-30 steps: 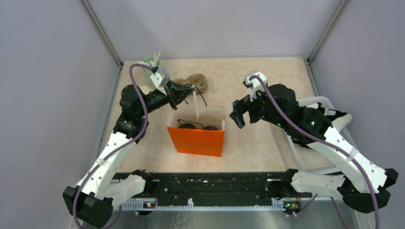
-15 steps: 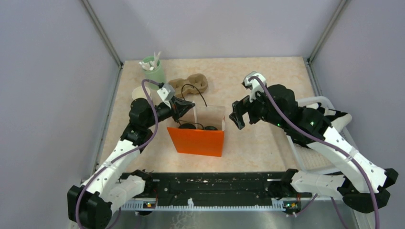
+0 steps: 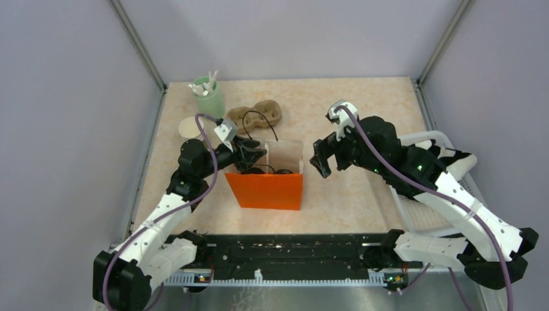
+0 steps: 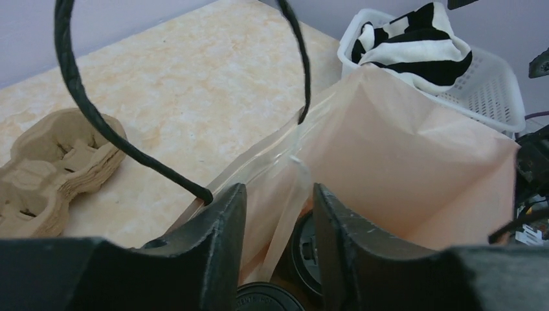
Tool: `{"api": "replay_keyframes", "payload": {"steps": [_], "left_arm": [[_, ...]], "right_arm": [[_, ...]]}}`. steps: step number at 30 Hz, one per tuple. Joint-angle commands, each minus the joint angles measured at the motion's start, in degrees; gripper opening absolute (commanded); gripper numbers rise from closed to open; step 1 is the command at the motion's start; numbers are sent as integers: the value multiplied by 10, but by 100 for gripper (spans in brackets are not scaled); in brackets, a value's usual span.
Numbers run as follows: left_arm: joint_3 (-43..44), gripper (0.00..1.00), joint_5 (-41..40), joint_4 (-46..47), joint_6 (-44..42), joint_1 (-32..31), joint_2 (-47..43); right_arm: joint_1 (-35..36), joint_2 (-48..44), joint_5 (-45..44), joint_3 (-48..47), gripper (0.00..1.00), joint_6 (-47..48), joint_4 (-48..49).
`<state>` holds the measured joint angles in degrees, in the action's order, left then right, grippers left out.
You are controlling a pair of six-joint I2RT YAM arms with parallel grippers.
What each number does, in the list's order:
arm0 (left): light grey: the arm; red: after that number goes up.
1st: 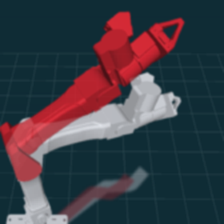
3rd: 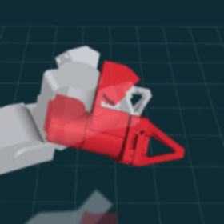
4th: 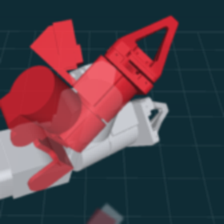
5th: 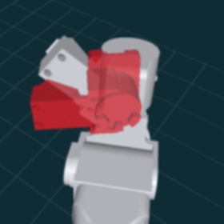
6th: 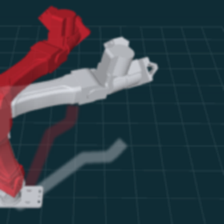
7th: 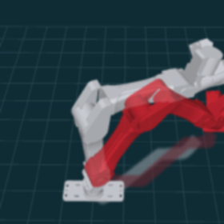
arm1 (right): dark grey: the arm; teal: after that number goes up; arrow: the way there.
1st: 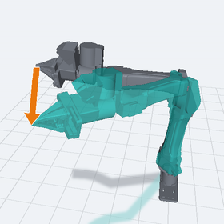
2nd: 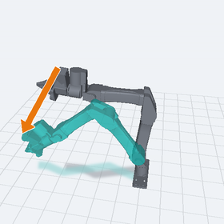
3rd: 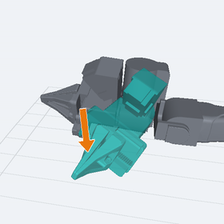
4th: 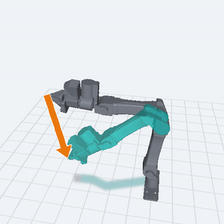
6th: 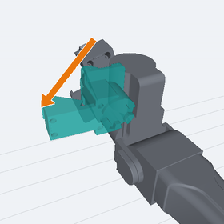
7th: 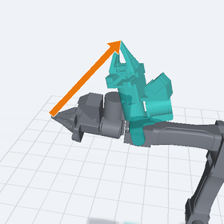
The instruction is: Pack the takeout coffee
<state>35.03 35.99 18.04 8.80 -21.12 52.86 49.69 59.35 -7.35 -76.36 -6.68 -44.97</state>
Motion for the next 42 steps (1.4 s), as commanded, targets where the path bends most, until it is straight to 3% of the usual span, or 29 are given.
{"api": "replay_keyframes", "payload": {"steps": [1,6,12,16,20,22,24,27,30,33,37,42], "left_arm": [[33,56,0,-15,12,-2,-33],[111,68,-27,-129,36,-2,-66],[202,82,-164,-206,100,-2,-77],[311,89,-277,-303,113,-1,-12],[442,97,-451,-416,133,10,85],[495,98,-464,-449,142,38,134],[528,99,-428,-459,157,84,175],[542,98,-349,-427,172,154,224],[564,91,-322,-377,112,171,278],[606,88,-328,-350,58,178,344],[689,72,-334,-368,32,190,432],[782,60,-353,-409,25,195,521]], "right_arm": [[-5,-11,3,4,99,-10,20],[-5,-17,-1,5,99,-11,20],[-5,-21,-3,13,99,-12,24],[-4,-24,-12,14,99,-13,23],[-5,-28,-44,7,99,-19,20],[-5,-27,-57,3,99,-22,20],[-5,-24,-60,1,99,-25,20],[-5,-19,-59,-1,99,-27,16],[-5,-17,-58,0,99,-27,12],[-5,-11,-61,-6,99,-26,3],[-5,-2,-65,-15,99,-23,-10],[-6,10,-67,-22,99,-12,-18]]}}
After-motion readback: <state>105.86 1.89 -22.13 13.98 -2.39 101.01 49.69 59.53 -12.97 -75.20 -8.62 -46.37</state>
